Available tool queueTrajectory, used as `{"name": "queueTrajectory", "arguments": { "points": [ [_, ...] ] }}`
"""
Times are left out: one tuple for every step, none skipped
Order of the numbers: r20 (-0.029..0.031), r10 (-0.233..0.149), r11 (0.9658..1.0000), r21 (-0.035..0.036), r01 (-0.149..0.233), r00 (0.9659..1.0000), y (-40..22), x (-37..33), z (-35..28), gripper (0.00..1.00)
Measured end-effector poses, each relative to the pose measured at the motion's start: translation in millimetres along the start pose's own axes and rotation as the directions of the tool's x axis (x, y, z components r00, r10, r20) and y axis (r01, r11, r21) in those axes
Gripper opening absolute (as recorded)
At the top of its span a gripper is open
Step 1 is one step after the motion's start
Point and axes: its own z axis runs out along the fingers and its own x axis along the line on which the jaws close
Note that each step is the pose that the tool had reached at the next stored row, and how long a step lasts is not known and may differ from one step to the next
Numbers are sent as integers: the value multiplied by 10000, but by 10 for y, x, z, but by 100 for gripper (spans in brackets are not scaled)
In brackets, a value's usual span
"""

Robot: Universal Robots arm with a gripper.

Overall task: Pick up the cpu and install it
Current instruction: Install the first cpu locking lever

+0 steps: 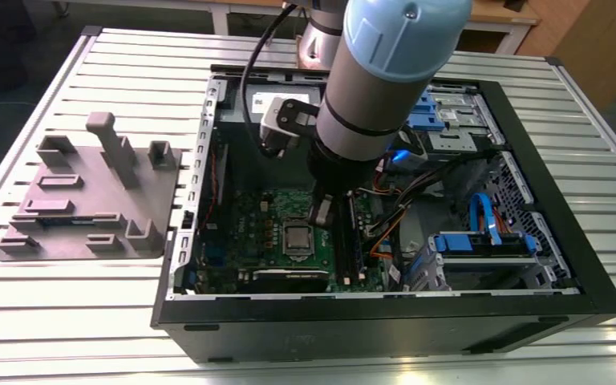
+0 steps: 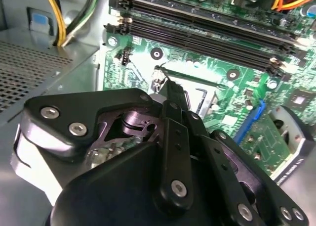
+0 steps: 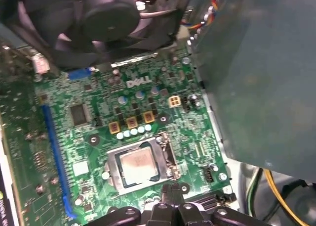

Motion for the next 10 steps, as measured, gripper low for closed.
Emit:
{"name": "queueTrajectory", "arguments": {
  "points": [
    [-34,-129,9999,-5,129,9999,0,0,1,11],
    [-60,-264,9997,-14,264,9996,1,0,2,11],
    [-90,-430,9991,-29,430,9990,1,0,2,11],
    [-114,-548,9985,-38,548,9984,1,0,2,11],
    [-129,-648,9979,-48,647,9978,1,0,3,11],
    [-138,-725,9974,-55,725,9973,0,3,5,11],
    [-144,-773,9970,-60,772,9969,-2,8,7,11],
    [-145,-792,9968,-61,791,9968,-3,12,9,11],
    [-143,-796,9968,-61,795,9967,-4,15,12,11],
    [-145,-798,9968,-59,797,9967,-6,20,13,11]
  ]
}}
